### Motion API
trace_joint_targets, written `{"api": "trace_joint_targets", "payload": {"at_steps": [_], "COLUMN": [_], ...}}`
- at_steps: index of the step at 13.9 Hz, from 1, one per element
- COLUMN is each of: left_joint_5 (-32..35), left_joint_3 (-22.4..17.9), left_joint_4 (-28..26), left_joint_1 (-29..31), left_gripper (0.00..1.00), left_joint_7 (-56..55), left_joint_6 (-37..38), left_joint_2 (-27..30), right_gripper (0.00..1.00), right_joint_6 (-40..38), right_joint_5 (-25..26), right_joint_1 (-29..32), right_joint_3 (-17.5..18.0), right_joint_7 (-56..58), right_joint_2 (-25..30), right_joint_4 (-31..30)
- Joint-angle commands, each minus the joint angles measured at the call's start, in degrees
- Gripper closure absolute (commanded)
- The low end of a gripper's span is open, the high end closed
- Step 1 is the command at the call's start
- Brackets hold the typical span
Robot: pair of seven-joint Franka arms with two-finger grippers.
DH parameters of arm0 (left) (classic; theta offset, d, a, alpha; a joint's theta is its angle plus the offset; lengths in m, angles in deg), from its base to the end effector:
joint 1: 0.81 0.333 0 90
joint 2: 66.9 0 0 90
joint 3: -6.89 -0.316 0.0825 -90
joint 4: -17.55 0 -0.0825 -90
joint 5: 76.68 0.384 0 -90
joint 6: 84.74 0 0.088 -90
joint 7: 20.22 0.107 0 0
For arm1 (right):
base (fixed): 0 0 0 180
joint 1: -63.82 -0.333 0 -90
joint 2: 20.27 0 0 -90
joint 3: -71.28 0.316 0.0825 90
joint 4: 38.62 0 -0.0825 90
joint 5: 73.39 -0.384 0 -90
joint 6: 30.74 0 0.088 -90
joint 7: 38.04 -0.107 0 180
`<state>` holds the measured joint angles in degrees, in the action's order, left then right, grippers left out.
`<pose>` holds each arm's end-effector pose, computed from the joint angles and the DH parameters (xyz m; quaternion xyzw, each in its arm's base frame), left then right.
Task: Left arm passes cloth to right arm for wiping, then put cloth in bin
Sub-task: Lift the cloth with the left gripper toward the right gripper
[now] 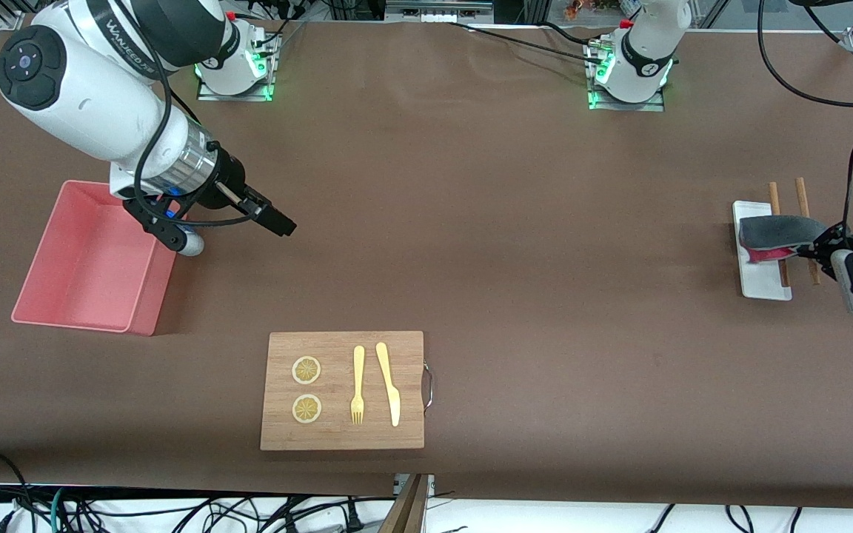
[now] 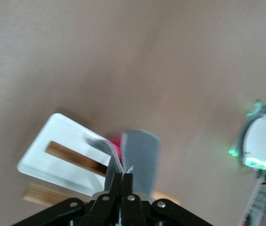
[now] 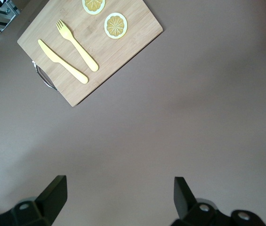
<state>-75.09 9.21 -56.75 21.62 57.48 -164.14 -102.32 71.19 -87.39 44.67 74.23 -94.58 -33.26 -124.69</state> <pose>0.6182 0.2358 0.3542 0.8456 -0.4654 -0.1729 0.1959 0.5838 0.2561 0.5439 -0.9403 0.3155 0.0603 0.1129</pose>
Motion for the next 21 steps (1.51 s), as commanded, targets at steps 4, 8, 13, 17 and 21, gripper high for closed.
{"api": "trace_joint_targets", "payload": {"at_steps": [4, 8, 13, 17, 21], "left_joint_5": [-11.5, -32.0, -47.0, -55.0, -59.3], "left_joint_3": [-0.1, -0.1, 0.0, 0.0, 0.0], "left_joint_4": [9.3, 10.8, 11.0, 10.9, 10.9], "left_joint_1": [-10.1, -20.5, -35.8, -43.8, -47.2], "left_gripper": [1.00, 1.00, 1.00, 1.00, 1.00], "left_joint_7": [-22.9, -57.7, -97.5, -117.7, -133.0], "left_joint_6": [13.6, 13.7, -2.5, -13.6, -19.8], "left_joint_2": [0.3, -0.2, 0.0, 0.0, 0.0], "right_gripper": [0.00, 0.00, 0.00, 0.00, 0.00], "right_joint_6": [2.5, 4.9, 13.5, 15.1, 12.3], "right_joint_5": [-4.1, -4.1, -4.1, -4.2, -4.3], "right_joint_1": [-1.4, -4.1, -9.4, -11.3, -11.6], "right_joint_3": [-0.3, -0.3, -0.3, -0.3, -0.3], "right_joint_7": [-3.8, -7.4, -14.6, -15.9, -15.1], "right_joint_2": [-1.6, -2.7, -6.2, -8.0, -8.0], "right_joint_4": [1.0, 1.0, 1.0, 1.0, 0.6]}}
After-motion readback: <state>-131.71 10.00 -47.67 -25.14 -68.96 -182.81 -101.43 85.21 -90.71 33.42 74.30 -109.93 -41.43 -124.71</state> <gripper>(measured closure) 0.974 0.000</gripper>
